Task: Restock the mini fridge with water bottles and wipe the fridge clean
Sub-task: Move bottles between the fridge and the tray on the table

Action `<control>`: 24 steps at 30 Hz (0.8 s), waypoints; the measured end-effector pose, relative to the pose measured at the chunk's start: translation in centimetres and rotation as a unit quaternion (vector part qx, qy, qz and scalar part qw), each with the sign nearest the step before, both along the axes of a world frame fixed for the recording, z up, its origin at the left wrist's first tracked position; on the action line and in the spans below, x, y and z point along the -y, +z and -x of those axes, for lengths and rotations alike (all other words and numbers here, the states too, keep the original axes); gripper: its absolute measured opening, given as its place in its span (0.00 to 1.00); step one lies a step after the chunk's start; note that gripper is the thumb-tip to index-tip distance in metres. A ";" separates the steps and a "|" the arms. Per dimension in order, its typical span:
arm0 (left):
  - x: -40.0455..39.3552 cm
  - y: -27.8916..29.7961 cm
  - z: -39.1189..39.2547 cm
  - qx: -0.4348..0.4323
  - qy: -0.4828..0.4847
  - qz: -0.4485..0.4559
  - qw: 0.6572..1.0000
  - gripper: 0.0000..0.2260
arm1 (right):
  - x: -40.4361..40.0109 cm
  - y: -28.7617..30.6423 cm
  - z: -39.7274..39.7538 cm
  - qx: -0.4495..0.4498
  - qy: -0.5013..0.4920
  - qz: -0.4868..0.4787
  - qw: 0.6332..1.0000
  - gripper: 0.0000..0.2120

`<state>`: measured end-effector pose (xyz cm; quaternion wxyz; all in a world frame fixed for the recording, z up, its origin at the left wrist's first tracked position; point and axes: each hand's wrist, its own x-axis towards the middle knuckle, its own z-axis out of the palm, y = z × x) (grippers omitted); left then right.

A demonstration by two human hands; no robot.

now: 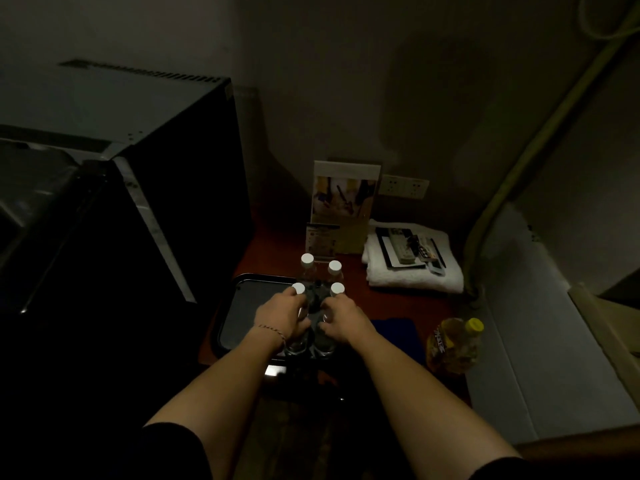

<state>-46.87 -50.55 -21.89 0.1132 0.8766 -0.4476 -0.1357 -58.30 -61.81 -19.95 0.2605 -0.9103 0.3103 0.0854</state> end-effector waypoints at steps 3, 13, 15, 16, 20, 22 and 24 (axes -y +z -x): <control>-0.7 1.3 0.2 0.001 0.019 0.026 0.999 0.14 | -0.7 1.5 0.3 0.003 -0.010 0.026 1.000 0.14; -5.2 3.2 3.8 -0.018 -0.036 0.016 0.999 0.19 | -7.0 5.7 4.9 0.008 -0.061 0.070 0.996 0.18; -6.5 3.2 4.7 -0.016 -0.051 0.018 0.998 0.19 | -8.6 5.9 6.6 0.008 -0.080 0.079 0.994 0.18; -7.1 3.2 5.3 -0.017 -0.057 0.021 0.998 0.19 | -9.4 6.0 7.5 0.006 -0.089 0.083 0.993 0.19; -9.9 3.2 7.3 -0.021 -0.091 0.025 0.995 0.20 | -12.3 6.5 10.8 0.001 -0.114 0.088 0.990 0.21; -11.4 3.3 8.1 -0.016 -0.101 0.018 0.995 0.20 | -13.7 6.9 12.0 0.003 -0.127 0.086 0.988 0.22; -13.0 3.5 8.7 -0.016 -0.105 0.018 0.994 0.20 | -15.3 7.2 13.2 0.005 -0.135 0.082 0.987 0.23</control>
